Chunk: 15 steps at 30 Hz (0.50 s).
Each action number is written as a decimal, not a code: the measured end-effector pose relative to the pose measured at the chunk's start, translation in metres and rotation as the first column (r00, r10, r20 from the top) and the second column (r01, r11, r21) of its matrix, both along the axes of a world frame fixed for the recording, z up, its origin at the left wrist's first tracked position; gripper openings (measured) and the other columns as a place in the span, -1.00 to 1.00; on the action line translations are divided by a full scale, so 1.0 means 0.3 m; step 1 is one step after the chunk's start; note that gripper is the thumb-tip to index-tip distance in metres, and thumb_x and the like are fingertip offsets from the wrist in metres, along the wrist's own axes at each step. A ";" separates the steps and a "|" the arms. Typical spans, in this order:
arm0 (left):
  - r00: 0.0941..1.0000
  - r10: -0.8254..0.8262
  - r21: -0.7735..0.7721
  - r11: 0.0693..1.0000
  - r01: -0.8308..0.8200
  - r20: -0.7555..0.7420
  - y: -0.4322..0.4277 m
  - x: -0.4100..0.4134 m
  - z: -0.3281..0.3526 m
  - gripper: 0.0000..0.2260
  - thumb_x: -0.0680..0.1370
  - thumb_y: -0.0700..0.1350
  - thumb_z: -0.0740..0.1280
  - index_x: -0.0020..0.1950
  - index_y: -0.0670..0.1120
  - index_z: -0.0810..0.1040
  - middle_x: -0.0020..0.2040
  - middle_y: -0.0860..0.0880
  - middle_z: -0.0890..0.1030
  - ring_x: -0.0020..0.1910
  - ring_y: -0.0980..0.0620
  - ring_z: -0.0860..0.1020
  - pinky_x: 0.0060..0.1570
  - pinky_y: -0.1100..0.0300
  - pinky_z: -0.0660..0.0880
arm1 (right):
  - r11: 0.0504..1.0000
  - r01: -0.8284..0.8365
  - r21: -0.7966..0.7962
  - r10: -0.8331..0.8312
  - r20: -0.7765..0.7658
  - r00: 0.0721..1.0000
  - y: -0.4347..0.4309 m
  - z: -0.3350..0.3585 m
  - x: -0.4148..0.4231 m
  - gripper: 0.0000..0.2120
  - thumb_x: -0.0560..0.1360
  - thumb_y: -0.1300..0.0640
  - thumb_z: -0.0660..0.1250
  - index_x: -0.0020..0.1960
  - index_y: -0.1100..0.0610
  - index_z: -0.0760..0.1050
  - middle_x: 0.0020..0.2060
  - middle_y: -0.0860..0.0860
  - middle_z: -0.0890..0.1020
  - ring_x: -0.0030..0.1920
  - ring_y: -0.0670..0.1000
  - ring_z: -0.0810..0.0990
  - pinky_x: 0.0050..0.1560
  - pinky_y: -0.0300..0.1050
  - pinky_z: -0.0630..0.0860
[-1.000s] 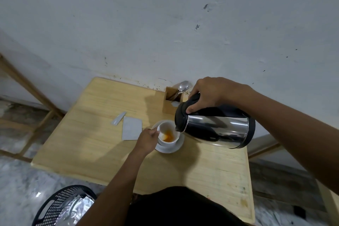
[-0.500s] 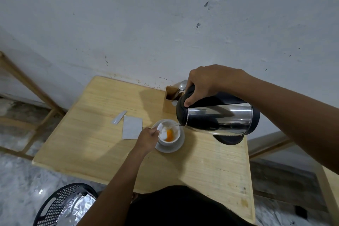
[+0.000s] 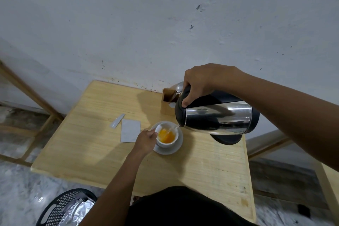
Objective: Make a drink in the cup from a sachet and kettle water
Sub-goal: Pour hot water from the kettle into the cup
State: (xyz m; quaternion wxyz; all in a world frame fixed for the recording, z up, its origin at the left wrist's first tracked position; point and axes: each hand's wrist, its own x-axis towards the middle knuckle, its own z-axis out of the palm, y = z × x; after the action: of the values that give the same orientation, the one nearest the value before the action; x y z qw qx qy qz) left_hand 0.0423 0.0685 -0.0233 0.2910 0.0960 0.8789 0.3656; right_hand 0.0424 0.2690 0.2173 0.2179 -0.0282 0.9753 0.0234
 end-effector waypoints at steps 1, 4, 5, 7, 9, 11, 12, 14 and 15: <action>1.000 -0.005 -0.003 1.000 0.005 -0.003 0.001 0.001 0.002 -0.66 0.64 -0.09 0.12 0.38 -0.16 0.44 0.31 -0.22 0.49 0.27 -0.14 0.47 0.08 0.24 0.30 | 1.000 0.001 0.001 -0.001 0.001 1.000 0.002 0.001 0.000 -0.50 0.33 -0.34 0.42 0.07 0.01 0.60 -0.31 -0.17 0.52 -0.22 -0.07 0.51 -0.32 -0.15 0.31; 1.000 -0.005 0.000 1.000 0.005 0.003 0.002 0.001 0.006 -0.66 0.64 -0.10 0.12 0.38 -0.17 0.44 0.32 -0.23 0.48 0.28 -0.15 0.46 0.07 0.26 0.29 | 1.000 0.005 -0.002 -0.005 -0.001 1.000 0.005 0.006 0.002 -0.51 0.33 -0.34 0.42 0.05 0.01 0.62 -0.30 -0.17 0.54 -0.25 -0.13 0.49 -0.34 -0.17 0.29; 1.000 -0.004 0.002 1.000 0.004 0.004 0.002 0.001 0.006 -0.66 0.64 -0.10 0.13 0.38 -0.17 0.44 0.32 -0.23 0.49 0.27 -0.14 0.47 0.07 0.25 0.29 | 1.000 0.008 -0.006 -0.008 -0.001 1.000 0.005 0.008 0.003 -0.51 0.34 -0.33 0.42 0.06 0.01 0.61 -0.30 -0.17 0.54 -0.25 -0.13 0.48 -0.34 -0.16 0.30; 1.000 -0.001 0.007 1.000 0.001 0.005 0.003 0.001 0.006 -0.66 0.64 -0.10 0.13 0.38 -0.17 0.44 0.31 -0.23 0.49 0.26 -0.14 0.47 0.07 0.25 0.30 | 1.000 0.012 -0.013 -0.012 0.002 1.000 0.007 0.012 0.005 -0.51 0.34 -0.32 0.43 0.07 0.02 0.61 -0.31 -0.18 0.52 -0.25 -0.13 0.48 -0.32 -0.16 0.31; 1.000 0.000 0.011 1.000 0.000 0.003 0.003 0.003 0.008 -0.66 0.64 -0.10 0.13 0.37 -0.17 0.44 0.31 -0.23 0.50 0.27 -0.14 0.47 0.09 0.24 0.31 | 1.000 0.016 -0.013 -0.016 0.002 1.000 0.009 0.016 0.007 -0.51 0.34 -0.32 0.43 0.06 0.02 0.62 -0.31 -0.17 0.53 -0.26 -0.13 0.48 -0.32 -0.16 0.32; 1.000 0.000 0.009 1.000 0.000 0.002 0.002 0.004 0.009 -0.66 0.64 -0.11 0.13 0.37 -0.18 0.45 0.30 -0.23 0.50 0.26 -0.14 0.48 0.08 0.23 0.31 | 1.000 0.016 -0.009 -0.016 0.006 1.000 0.010 0.021 0.010 -0.52 0.34 -0.32 0.43 0.04 0.03 0.62 -0.31 -0.16 0.55 -0.25 -0.13 0.50 -0.33 -0.16 0.31; 1.000 0.004 0.011 1.000 -0.004 0.003 0.002 0.005 0.010 -0.66 0.64 -0.11 0.13 0.37 -0.18 0.45 0.30 -0.23 0.50 0.25 -0.14 0.48 0.08 0.23 0.31 | 1.000 0.014 -0.006 -0.014 0.008 1.000 0.010 0.023 0.012 -0.52 0.34 -0.32 0.43 0.03 0.04 0.63 -0.31 -0.15 0.56 -0.25 -0.12 0.50 -0.33 -0.16 0.31; 1.000 0.013 0.014 1.000 -0.013 0.004 0.002 0.006 0.011 -0.67 0.64 -0.11 0.13 0.36 -0.18 0.46 0.29 -0.23 0.50 0.25 -0.14 0.48 0.08 0.23 0.31 | 1.000 0.018 0.003 -0.018 0.009 1.000 0.008 0.028 0.014 -0.52 0.34 -0.32 0.43 0.00 0.05 0.63 -0.31 -0.13 0.57 -0.26 -0.11 0.51 -0.35 -0.16 0.30; 1.000 0.013 0.011 1.000 -0.014 0.002 0.003 0.007 0.012 -0.67 0.64 -0.11 0.13 0.36 -0.18 0.46 0.29 -0.22 0.50 0.25 -0.14 0.48 0.08 0.23 0.31 | 1.000 0.023 0.007 -0.023 0.011 1.000 0.007 0.031 0.013 -0.52 0.34 -0.32 0.43 0.00 0.06 0.62 -0.31 -0.13 0.57 -0.26 -0.10 0.52 -0.35 -0.16 0.30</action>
State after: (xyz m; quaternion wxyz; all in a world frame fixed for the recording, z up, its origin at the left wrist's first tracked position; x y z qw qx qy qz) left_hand 0.0444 0.0694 -0.0197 0.2889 0.0913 0.8772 0.3725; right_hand 0.0464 0.2711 0.2265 0.2238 -0.0164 0.9742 0.0242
